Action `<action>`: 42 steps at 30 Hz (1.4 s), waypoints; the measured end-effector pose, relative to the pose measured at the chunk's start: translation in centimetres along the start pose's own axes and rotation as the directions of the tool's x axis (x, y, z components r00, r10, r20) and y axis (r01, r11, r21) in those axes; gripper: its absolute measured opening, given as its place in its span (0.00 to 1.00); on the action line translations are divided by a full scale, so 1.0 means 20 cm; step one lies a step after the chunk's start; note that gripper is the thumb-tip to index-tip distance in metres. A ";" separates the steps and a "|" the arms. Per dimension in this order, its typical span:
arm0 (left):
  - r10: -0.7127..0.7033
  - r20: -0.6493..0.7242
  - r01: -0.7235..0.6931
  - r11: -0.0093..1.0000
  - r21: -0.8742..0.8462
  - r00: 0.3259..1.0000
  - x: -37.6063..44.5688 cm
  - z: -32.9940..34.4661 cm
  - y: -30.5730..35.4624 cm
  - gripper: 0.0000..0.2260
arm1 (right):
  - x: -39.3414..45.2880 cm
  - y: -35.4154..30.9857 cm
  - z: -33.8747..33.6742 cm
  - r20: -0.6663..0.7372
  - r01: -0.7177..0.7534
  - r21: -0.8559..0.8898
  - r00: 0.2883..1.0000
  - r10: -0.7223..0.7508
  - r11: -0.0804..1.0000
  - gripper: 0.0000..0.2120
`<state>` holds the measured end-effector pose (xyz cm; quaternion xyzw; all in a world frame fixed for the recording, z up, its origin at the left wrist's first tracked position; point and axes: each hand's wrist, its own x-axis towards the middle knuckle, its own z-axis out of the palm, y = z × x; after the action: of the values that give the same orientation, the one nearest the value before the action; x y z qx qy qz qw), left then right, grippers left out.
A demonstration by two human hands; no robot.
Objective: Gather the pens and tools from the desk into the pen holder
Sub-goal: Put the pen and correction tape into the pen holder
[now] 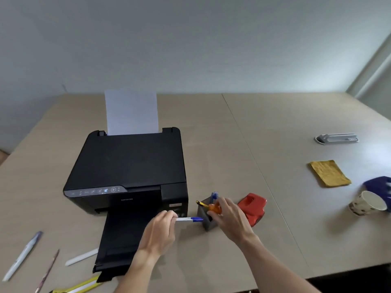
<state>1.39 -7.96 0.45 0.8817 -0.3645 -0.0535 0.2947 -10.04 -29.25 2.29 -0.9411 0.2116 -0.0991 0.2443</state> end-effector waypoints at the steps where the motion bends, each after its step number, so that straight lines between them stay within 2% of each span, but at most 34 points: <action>1: 0.019 -0.014 -0.019 1.000 0.000 1.000 0.02 0.00 0.03 0.09 | 0.01 0.02 -0.02 0.033 -0.022 -0.017 0.999 0.023 1.000 0.14; 5: 0.041 -0.071 -0.043 0.999 -0.023 0.997 0.05 -0.03 0.10 0.09 | 0.01 0.06 -0.01 0.090 -0.082 0.047 0.993 0.078 0.996 0.14; 9: 0.091 -0.099 -0.096 0.994 -0.049 0.991 0.08 -0.06 0.15 0.12 | -0.04 0.04 0.02 0.004 -0.107 0.154 0.994 0.107 0.982 0.16; 13: 0.121 -0.120 -0.129 0.990 -0.060 0.985 0.15 -0.06 0.22 0.11 | -0.10 0.07 0.06 -0.114 -0.104 0.037 0.988 0.108 0.994 0.09; 16: 0.141 -0.083 -0.146 0.988 -0.048 0.986 0.21 -0.03 0.26 0.07 | -0.17 0.10 0.09 0.009 -0.191 -0.014 0.981 0.191 0.981 0.05; 19: 0.177 -0.019 -0.177 0.984 -0.023 0.984 0.24 0.03 0.31 0.07 | -0.24 0.12 0.09 0.186 -0.313 -0.101 0.927 0.327 0.944 0.09; 22: 0.183 0.041 -0.182 0.983 -0.017 0.982 0.25 0.09 0.35 0.07 | -0.29 0.13 0.10 0.292 -0.359 -0.140 0.875 0.385 0.923 0.09; 24: 0.168 0.069 -0.164 0.985 -0.059 0.983 0.25 0.10 0.36 0.09 | -0.31 0.13 0.11 0.331 -0.386 -0.136 0.850 0.409 0.912 0.09; 27: 0.144 0.111 -0.117 0.968 -0.222 0.983 0.21 0.08 0.36 0.18 | -0.33 0.13 0.13 0.352 -0.414 -0.144 0.827 0.438 0.899 0.09; 29: 0.140 0.121 -0.102 0.957 -0.272 0.983 0.19 0.06 0.34 0.21 | -0.32 0.12 0.15 0.364 -0.428 -0.149 0.814 0.452 0.891 0.10; 33: 0.098 0.065 -0.076 0.956 -0.283 0.993 0.23 0.06 0.36 0.11 | -0.30 0.04 0.19 0.399 -0.431 -0.140 0.799 0.449 0.891 0.10; 35: 0.163 0.028 -0.152 0.961 -0.232 0.986 0.27 0.08 0.39 0.12 | -0.29 0.01 0.22 0.417 -0.425 -0.139 0.794 0.442 0.895 0.10; 39: 0.383 0.083 -0.388 0.919 0.062 0.920 0.33 0.14 0.41 0.21 | -0.28 -0.04 0.24 0.416 -0.424 -0.141 0.794 0.443 0.894 0.11; 42: 0.390 0.136 -0.406 0.906 0.123 0.911 0.34 0.19 0.39 0.24 | -0.27 -0.05 0.22 0.404 -0.436 -0.147 0.792 0.457 0.888 0.11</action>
<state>0.32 -18.71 2.54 0.8039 -0.5553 -0.0128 0.2128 -13.28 -24.16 -1.53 -0.8682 0.3709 0.1752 0.2792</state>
